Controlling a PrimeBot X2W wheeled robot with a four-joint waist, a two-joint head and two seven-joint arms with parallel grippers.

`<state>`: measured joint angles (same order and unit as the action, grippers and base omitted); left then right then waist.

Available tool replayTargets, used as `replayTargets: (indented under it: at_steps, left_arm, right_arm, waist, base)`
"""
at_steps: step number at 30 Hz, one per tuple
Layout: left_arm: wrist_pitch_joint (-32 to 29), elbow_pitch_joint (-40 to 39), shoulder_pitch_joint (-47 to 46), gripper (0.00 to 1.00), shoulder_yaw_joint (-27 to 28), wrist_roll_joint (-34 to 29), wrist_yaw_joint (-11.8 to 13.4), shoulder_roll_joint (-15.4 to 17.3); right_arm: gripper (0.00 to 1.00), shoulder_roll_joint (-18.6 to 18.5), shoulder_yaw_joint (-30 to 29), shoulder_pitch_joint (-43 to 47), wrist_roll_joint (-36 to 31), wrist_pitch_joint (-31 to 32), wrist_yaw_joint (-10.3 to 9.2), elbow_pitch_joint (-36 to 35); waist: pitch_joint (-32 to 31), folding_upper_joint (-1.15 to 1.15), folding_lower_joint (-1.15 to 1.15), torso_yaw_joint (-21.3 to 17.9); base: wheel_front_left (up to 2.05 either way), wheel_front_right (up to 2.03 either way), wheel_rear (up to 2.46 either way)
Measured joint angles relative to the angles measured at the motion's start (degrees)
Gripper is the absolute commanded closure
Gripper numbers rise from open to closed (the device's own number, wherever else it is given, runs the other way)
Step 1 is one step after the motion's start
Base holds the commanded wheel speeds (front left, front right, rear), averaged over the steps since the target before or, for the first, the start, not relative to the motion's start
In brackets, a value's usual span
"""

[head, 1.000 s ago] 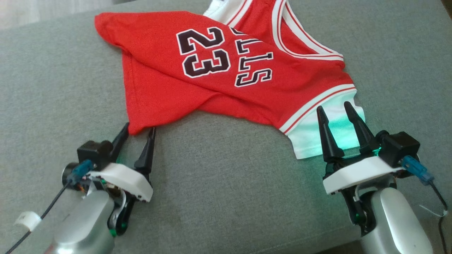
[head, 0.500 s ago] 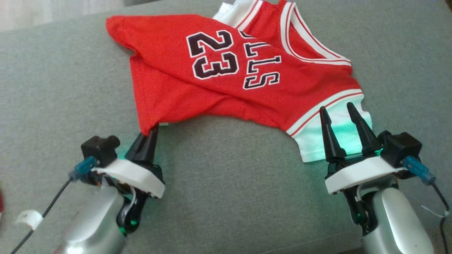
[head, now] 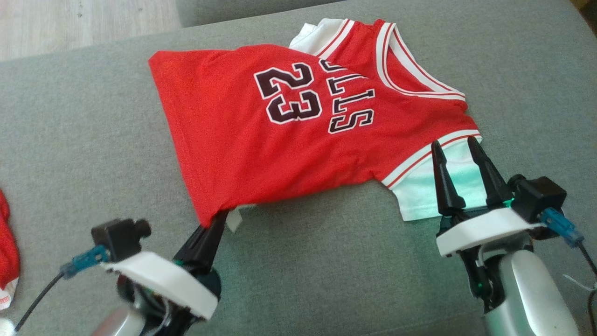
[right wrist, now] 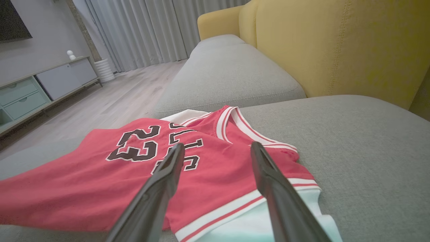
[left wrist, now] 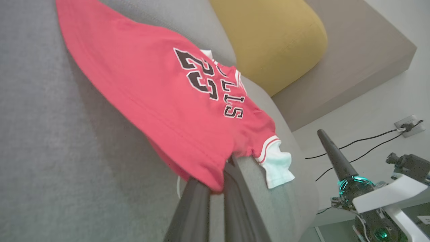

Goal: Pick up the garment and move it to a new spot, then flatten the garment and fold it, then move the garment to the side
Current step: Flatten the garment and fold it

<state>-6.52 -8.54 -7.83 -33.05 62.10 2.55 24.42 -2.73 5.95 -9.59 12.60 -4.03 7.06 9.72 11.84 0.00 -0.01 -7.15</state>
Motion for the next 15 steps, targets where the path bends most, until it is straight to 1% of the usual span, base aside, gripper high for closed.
replayTargets:
  at_steps: [1, 3, 5, 7, 10, 13, 15]
  left_arm:
    - [-1.40, -2.77, 2.18, 1.00, 0.37, 0.70, 2.26, 1.35]
    - [-2.21, -2.35, 3.66, 1.00, 0.93, 0.94, 4.14, 2.25]
    - [-3.14, 0.65, 3.74, 1.00, 1.03, 1.23, 5.08, 2.31]
    - [-4.05, 5.33, 2.92, 1.00, 1.00, 1.48, 6.04, 1.69]
    - [-3.94, 13.86, 0.08, 1.00, 1.13, 1.45, 7.01, -0.32]
    - [-1.03, 20.34, -4.37, 1.00, 1.71, 0.45, 6.89, -2.27]
    - [1.34, 23.43, -7.25, 1.00, 1.88, -1.10, 6.12, -3.19]
  right_arm:
    - [0.00, 0.00, -0.35, 0.19, 0.00, -0.01, 0.00, -0.13]
    - [0.00, 0.00, -0.52, 0.68, 0.00, -0.01, 0.00, -0.21]
    - [0.00, 0.00, -0.54, 1.11, 0.00, 0.00, 0.00, -0.21]
    - [0.00, 0.00, -0.49, 1.07, 0.00, 0.00, 0.00, -0.34]
    - [0.00, 0.00, 0.32, 0.80, 0.01, 0.02, 0.00, -0.54]
    - [0.00, 0.00, 1.18, 0.64, 0.01, 0.10, 0.00, -0.77]
    - [0.00, 0.00, 1.27, 0.64, 0.01, 0.10, 0.00, -0.77]
  waist:
    - [-0.01, 0.00, 0.00, -0.14]
    - [0.07, 0.00, 0.00, -0.14]
    - [0.25, 0.00, 0.00, -0.11]
    - [0.60, 0.00, 0.00, -0.09]
    - [1.24, 0.00, 0.00, -0.27]
    - [1.94, 0.00, 0.01, -0.73]
    - [2.26, 0.00, 0.01, -1.03]
  base:
    - [0.00, 0.00, 0.00]
    - [0.00, 0.00, 0.00]
    - [0.00, 0.00, 0.00]
    - [0.00, 0.00, 0.00]
    - [0.00, 0.00, 0.00]
    - [0.00, 0.00, 0.00]
    - [0.00, 0.00, 0.00]
